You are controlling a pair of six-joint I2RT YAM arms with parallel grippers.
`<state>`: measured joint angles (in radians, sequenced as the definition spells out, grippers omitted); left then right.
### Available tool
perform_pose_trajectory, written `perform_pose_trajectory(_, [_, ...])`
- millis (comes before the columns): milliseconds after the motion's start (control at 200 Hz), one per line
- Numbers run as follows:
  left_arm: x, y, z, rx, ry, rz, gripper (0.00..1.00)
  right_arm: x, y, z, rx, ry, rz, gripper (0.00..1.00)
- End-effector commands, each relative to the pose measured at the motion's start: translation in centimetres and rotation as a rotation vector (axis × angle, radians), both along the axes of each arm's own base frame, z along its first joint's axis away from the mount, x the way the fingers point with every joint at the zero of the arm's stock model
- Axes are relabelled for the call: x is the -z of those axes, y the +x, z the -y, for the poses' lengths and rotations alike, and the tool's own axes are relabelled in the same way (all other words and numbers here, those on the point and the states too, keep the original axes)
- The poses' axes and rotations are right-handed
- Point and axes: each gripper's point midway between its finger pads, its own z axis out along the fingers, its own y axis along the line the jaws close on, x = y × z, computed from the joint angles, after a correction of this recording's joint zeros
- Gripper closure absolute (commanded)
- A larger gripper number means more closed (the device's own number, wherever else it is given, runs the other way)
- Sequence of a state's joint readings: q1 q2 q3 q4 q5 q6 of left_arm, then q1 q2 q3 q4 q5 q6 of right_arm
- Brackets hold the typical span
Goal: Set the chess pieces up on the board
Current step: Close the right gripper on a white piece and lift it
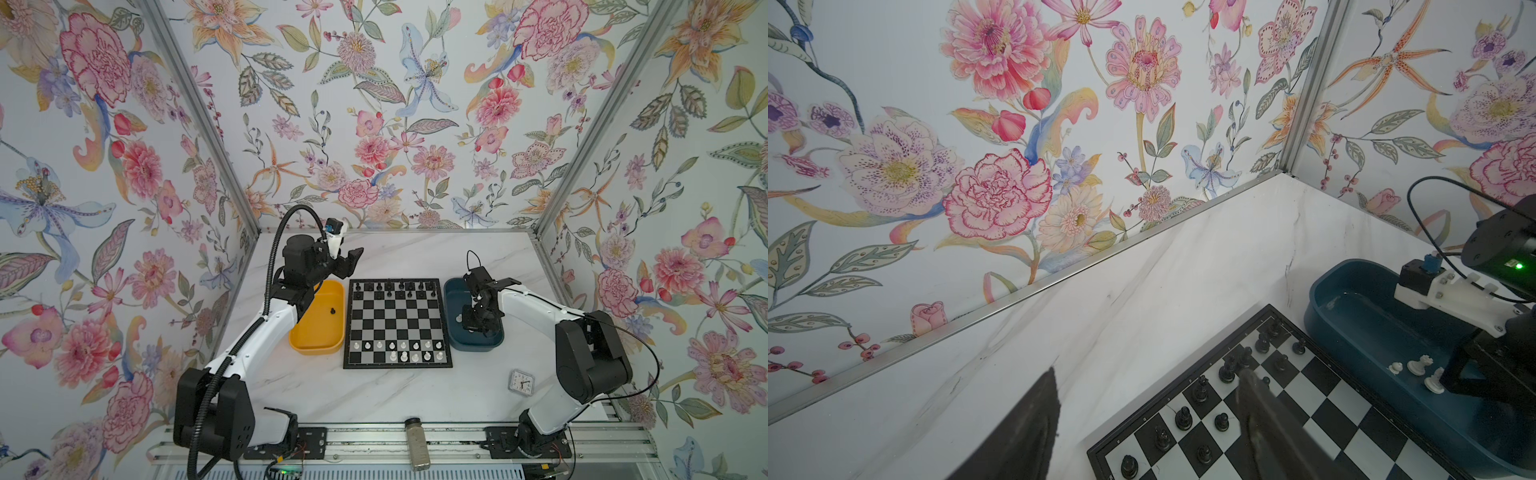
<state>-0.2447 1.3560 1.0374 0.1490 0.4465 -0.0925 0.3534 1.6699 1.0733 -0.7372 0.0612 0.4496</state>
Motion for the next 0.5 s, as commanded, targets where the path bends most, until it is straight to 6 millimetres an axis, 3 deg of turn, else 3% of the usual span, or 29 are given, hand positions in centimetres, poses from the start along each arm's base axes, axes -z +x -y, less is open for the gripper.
perform_pose_trajectory(0, [-0.5,-0.3,-0.3,0.016,-0.003,0.014,0.31,-1.6,-0.5,0.2,-0.018,-0.02,0.008,1.0])
perform_pose_trajectory(305, [0.0,-0.8,-0.6,0.017,-0.008,0.004,0.31,-6.1,-1.4,-0.1,-0.023,-0.027,0.073,1.0])
perform_pose_trajectory(495, [0.0,-1.3,-1.2,-0.002,-0.013,0.008,0.31,-9.3,-1.8,-1.7,-0.061,-0.014,0.12,1.0])
